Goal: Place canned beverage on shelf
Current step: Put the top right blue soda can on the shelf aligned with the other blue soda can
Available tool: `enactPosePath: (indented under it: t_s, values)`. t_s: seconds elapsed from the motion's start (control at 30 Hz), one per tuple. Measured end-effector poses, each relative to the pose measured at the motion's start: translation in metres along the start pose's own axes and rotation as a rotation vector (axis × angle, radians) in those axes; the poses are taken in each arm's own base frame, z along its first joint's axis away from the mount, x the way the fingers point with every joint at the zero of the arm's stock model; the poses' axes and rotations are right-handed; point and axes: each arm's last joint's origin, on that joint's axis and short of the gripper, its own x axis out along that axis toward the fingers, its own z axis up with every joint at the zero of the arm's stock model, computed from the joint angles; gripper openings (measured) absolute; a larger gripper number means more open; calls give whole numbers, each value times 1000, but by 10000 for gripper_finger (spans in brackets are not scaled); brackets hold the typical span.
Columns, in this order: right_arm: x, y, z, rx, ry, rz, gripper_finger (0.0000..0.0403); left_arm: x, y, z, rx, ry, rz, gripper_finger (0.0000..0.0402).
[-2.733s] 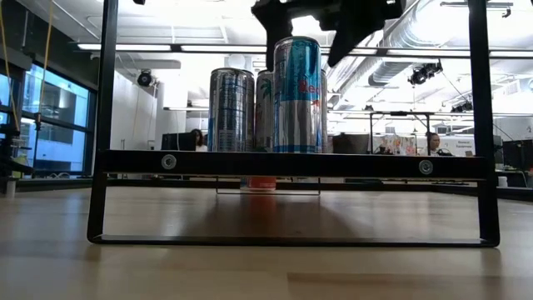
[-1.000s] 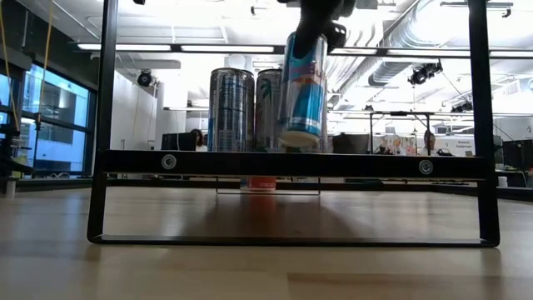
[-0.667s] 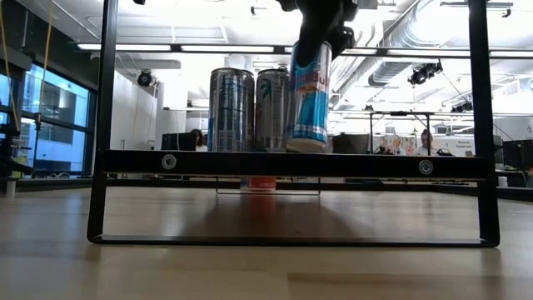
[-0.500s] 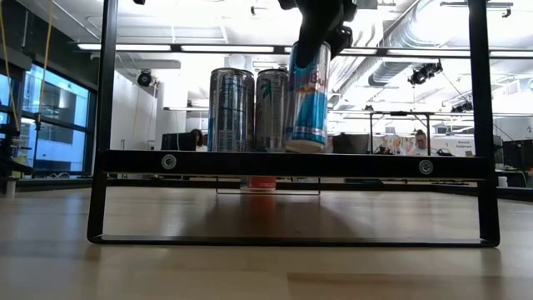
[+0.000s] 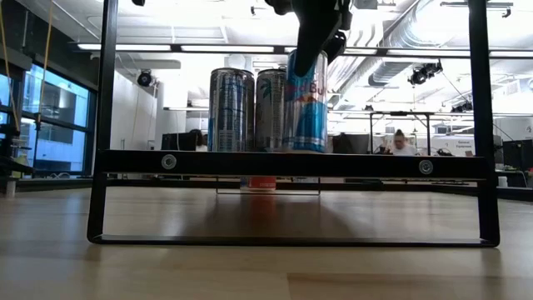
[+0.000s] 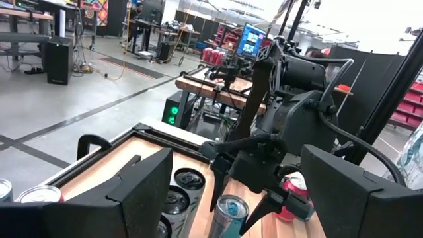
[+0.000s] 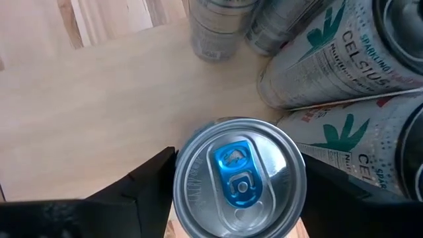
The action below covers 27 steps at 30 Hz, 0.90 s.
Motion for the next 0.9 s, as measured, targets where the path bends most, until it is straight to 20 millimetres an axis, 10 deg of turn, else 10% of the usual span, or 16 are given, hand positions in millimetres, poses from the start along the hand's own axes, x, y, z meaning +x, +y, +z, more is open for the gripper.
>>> enactPosePath:
  t_s: [0.9]
  values:
    - [-1,1,2,-14,-23,14,268,0,0,-1,2,6,2,294]
